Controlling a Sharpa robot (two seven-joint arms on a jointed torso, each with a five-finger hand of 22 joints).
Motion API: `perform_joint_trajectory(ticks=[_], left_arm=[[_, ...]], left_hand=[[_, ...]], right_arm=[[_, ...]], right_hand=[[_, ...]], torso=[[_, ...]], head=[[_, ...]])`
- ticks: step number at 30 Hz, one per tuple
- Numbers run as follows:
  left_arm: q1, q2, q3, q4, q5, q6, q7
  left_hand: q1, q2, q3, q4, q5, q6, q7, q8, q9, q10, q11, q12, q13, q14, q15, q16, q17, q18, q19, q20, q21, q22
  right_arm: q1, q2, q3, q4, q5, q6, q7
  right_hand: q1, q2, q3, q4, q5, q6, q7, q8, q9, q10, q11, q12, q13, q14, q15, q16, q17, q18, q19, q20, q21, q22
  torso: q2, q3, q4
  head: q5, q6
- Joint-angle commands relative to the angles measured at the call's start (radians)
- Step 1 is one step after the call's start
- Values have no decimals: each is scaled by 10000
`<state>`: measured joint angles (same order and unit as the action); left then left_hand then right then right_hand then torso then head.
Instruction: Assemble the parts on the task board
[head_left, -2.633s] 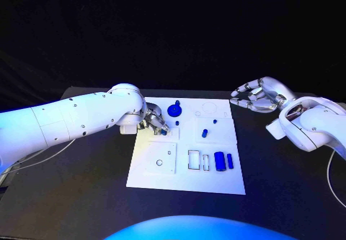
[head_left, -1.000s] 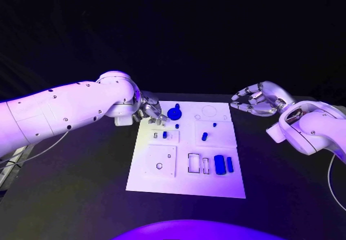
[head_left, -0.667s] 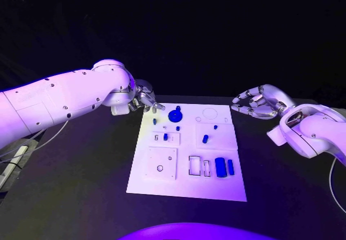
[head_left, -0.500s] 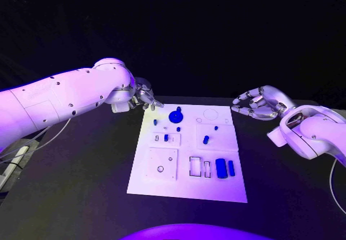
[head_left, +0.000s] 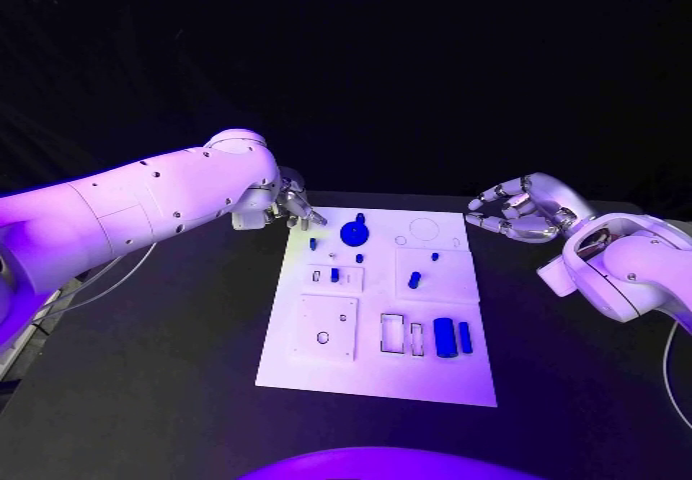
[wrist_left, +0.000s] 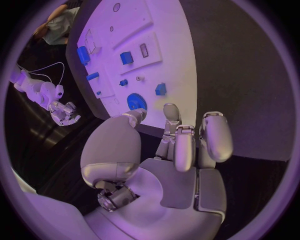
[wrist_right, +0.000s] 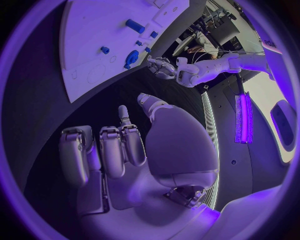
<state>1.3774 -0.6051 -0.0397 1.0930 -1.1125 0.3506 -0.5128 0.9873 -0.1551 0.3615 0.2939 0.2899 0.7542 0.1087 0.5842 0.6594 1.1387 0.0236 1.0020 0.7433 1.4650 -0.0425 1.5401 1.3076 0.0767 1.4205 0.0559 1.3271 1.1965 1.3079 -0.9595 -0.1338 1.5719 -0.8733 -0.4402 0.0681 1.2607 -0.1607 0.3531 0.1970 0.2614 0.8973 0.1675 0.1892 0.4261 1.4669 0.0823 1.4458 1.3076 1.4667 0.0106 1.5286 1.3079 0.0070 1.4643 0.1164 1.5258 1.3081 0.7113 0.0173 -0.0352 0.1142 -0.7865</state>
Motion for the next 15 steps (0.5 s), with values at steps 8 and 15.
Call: perform_joint_trajectory(ticks=[8, 15], left_arm=[[-156, 246, -71, -284, 46, 667, 75], [-193, 290, -85, -327, 134, 751, 69]], left_hand=[[-58, 40, -61, -14, -86, 80, -6, -47, -19, 51, 66, 77, 44, 937, 57, 53, 2268, 24, -1, 48, 63, 37], [47, 134, -76, -26, -118, 232, -32, -14, -69, 93, 45, 141, 86, 948, 41, 75, 2298, 12, 23, 47, 104, 99]], right_arm=[[-12, 20, 1, 5, -41, 121, 90], [-12, 27, 1, -3, -41, 125, 92]], right_hand=[[-74, 4, 8, 76, 35, -45, -64, 74, 19, -48, -55, -38, 1357, 736, -62, -49, 1269, 76, 722, -51, -82, 2332], [-74, 4, 8, 76, 35, -45, -64, 74, 19, -48, -55, -38, 1357, 736, -62, -49, 1269, 76, 722, -51, -82, 2332]], torso=[[-10, 13, 15], [-22, 17, 13]], head=[[-33, -41], [-26, -65]])
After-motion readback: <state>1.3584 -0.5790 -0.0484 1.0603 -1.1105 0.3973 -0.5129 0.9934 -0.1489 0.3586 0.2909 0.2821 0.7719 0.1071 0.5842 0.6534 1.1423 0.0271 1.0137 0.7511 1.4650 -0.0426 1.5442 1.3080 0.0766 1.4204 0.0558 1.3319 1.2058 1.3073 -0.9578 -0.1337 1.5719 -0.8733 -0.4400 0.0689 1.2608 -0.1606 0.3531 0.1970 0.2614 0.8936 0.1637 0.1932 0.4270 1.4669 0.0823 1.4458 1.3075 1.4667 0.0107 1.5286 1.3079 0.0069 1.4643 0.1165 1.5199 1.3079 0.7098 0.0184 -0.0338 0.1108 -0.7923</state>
